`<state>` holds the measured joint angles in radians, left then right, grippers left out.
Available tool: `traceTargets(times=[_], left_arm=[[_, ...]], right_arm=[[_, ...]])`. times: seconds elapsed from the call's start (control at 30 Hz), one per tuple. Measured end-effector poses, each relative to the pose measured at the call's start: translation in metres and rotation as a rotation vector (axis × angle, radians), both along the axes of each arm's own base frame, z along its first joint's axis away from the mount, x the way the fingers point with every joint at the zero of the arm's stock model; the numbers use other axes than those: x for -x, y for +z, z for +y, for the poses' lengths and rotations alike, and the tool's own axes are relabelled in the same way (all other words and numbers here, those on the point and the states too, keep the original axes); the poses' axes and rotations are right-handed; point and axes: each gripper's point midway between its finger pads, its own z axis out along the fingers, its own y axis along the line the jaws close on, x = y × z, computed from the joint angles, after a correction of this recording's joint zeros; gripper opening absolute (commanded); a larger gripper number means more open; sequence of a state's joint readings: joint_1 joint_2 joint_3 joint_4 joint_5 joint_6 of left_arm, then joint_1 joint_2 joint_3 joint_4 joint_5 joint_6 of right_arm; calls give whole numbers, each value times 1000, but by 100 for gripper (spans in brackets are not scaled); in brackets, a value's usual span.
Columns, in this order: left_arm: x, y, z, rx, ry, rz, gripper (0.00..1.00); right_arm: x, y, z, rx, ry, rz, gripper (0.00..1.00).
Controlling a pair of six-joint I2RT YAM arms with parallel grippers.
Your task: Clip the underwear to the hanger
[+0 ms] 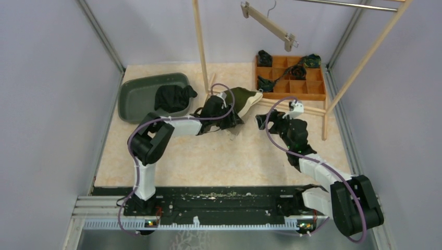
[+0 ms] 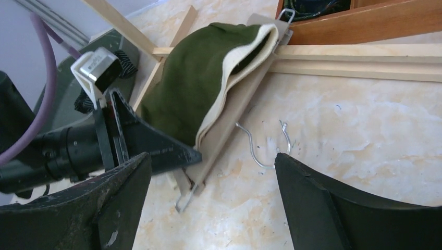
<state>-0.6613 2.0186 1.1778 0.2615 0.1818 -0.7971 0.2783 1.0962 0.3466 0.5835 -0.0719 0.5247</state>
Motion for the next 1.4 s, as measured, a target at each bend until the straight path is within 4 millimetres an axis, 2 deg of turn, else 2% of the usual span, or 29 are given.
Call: traceTargets(times=[0.17, 0.27, 0.4, 0.53, 0.67, 0.83, 0.97, 1.07, 1.2, 1.4], left_arm=[[49, -5, -24, -12, -82, 63, 61], [76, -7, -31, -10, -117, 98, 61], [112, -15, -31, -3, -154, 169, 60], [143, -15, -32, 5, -187, 210, 60], [159, -14, -31, -12, -206, 228, 61], [150, -6, -31, -74, -189, 210, 61], [124, 19, -38, -78, -168, 141, 61], [105, 29, -35, -80, -139, 101, 62], [84, 29, -12, -118, -72, 85, 62], [54, 49, 39, -131, 51, 46, 65]], right_arm=[[-1, 0, -2, 1, -6, 1, 88], [-2, 0, -6, 2, -18, 1, 89], [-4, -1, -13, 6, -37, 3, 89], [-5, 2, -17, 8, -51, -4, 89], [-5, 2, -18, 9, -53, -4, 89], [-4, 1, -16, 7, -42, -2, 88], [-2, -7, -10, 6, -3, 23, 86], [0, -15, -4, 5, 28, 50, 86], [1, -14, -3, 3, 35, 50, 86], [4, -23, -8, 21, 12, 115, 87]])
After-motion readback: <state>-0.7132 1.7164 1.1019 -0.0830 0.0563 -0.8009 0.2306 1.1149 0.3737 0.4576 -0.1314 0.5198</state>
